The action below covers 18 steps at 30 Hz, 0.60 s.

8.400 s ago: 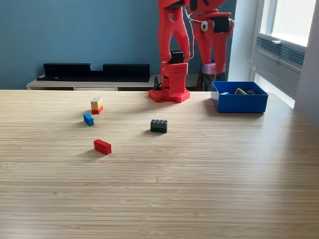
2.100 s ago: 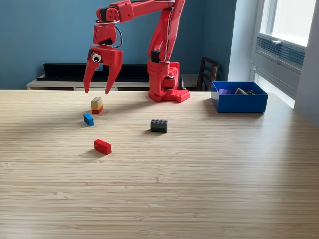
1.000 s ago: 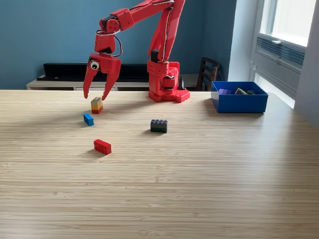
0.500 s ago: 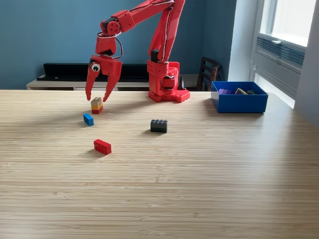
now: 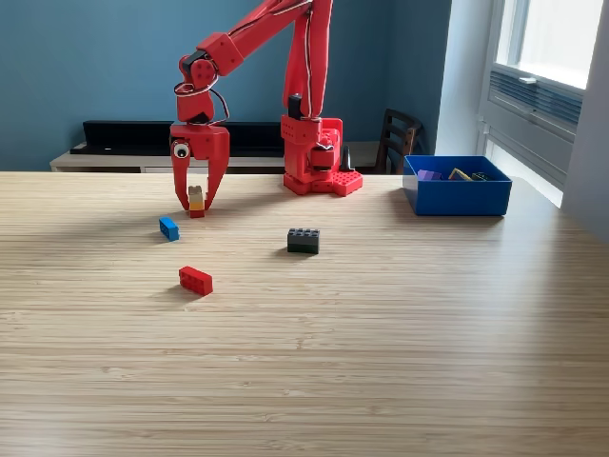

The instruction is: Grasp a lego block and put it in the bin.

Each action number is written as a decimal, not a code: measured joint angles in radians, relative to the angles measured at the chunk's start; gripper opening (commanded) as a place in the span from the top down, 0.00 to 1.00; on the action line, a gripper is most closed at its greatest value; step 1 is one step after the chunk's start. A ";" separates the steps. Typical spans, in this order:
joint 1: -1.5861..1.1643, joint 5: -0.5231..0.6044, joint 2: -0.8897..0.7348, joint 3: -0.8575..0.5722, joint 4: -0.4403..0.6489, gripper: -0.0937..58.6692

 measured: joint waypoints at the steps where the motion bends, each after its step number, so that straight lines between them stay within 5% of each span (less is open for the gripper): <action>1: 0.000 -0.008 -0.003 -0.003 0.000 0.94; 14: -0.040 -0.086 -0.003 -0.006 0.000 1.00; 18: -0.101 -0.110 -0.006 -0.037 0.100 1.00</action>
